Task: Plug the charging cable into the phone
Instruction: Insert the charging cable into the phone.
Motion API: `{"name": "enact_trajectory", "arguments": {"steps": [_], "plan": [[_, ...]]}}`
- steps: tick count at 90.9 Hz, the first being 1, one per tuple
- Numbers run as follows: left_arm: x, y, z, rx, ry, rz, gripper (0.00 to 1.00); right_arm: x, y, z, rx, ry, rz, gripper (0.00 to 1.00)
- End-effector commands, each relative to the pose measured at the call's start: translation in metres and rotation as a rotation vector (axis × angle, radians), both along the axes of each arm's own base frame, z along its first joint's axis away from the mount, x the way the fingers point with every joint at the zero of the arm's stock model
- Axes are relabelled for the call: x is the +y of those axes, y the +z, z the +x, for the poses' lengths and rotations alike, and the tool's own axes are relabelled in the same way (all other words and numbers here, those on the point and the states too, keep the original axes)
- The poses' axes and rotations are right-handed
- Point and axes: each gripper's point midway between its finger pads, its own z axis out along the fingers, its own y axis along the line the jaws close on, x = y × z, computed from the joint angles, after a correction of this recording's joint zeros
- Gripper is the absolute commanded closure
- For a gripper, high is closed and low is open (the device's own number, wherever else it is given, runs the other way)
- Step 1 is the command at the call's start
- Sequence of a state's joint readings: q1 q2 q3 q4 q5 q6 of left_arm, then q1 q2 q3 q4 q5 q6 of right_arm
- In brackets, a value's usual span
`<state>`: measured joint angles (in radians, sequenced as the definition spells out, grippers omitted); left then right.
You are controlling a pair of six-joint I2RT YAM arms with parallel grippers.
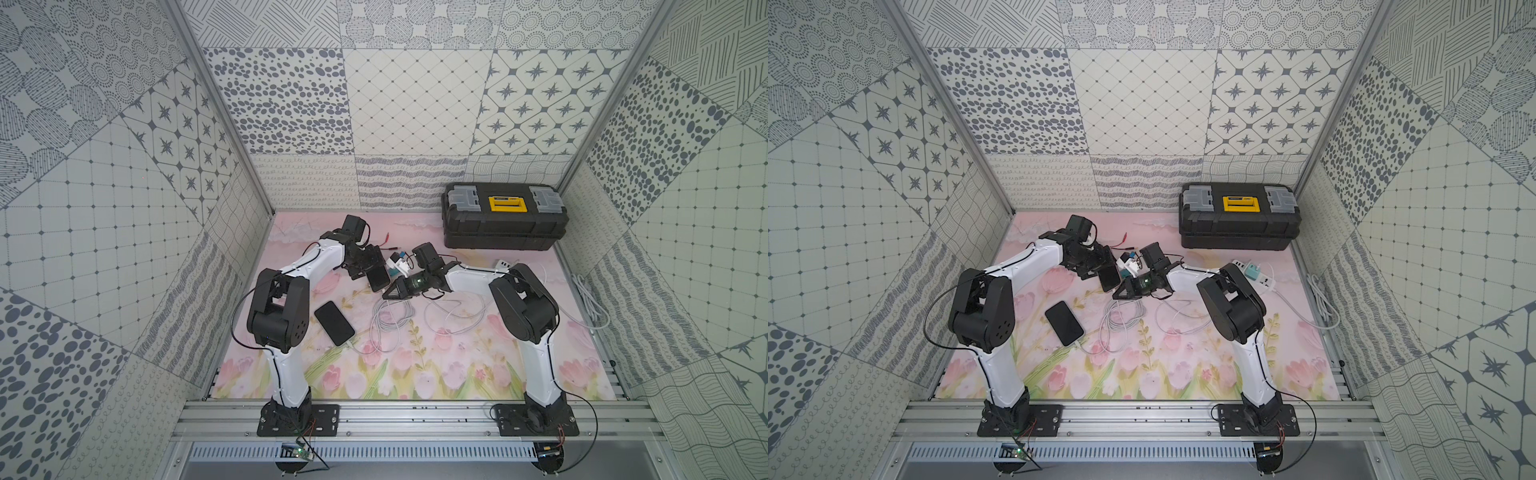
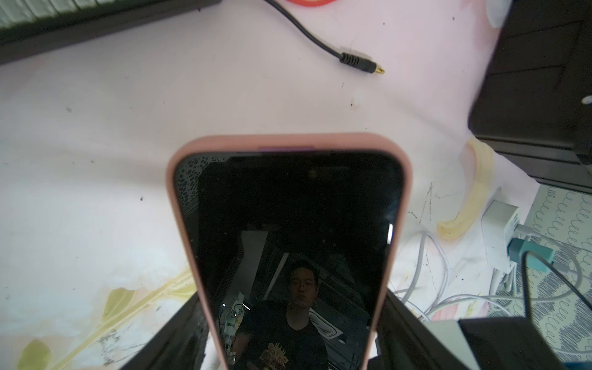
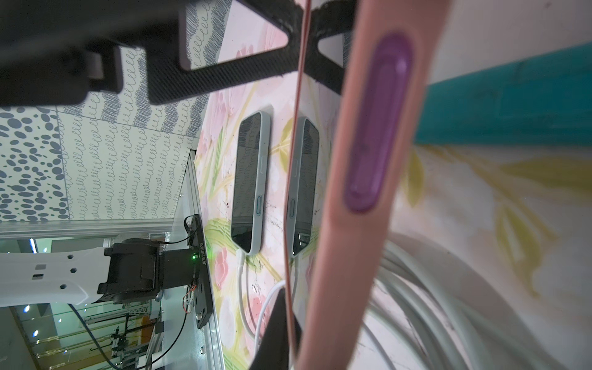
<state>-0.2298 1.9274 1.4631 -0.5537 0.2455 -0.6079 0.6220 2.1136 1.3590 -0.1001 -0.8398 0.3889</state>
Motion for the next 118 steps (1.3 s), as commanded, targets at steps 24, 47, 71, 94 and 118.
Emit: {"name": "enact_trajectory", "arguments": {"steps": [24, 47, 71, 94, 118], "plan": [[-0.0227, -0.0127, -0.0958, 0.406, -0.096, -0.133, 1.0, -0.0029, 0.0618, 0.0758, -0.33, -0.149, 0.133, 1.0], [-0.0241, -0.015, -0.0987, 0.413, -0.107, -0.134, 1.0, -0.0028, 0.0632, 0.0775, -0.336, -0.154, 0.135, 1.0], [-0.0248, -0.015, -0.0996, 0.414, -0.113, -0.135, 1.0, -0.0038, 0.0634, 0.0803, -0.34, -0.168, 0.13, 1.0], [-0.0252, -0.0134, -0.0993, 0.407, -0.117, -0.134, 1.0, -0.0043, 0.0623, 0.0801, -0.335, -0.171, 0.128, 1.0], [-0.0258, -0.0102, -0.0966, 0.398, -0.115, -0.136, 1.0, -0.0064, 0.0644, 0.0799, -0.34, -0.179, 0.133, 1.0]]}}
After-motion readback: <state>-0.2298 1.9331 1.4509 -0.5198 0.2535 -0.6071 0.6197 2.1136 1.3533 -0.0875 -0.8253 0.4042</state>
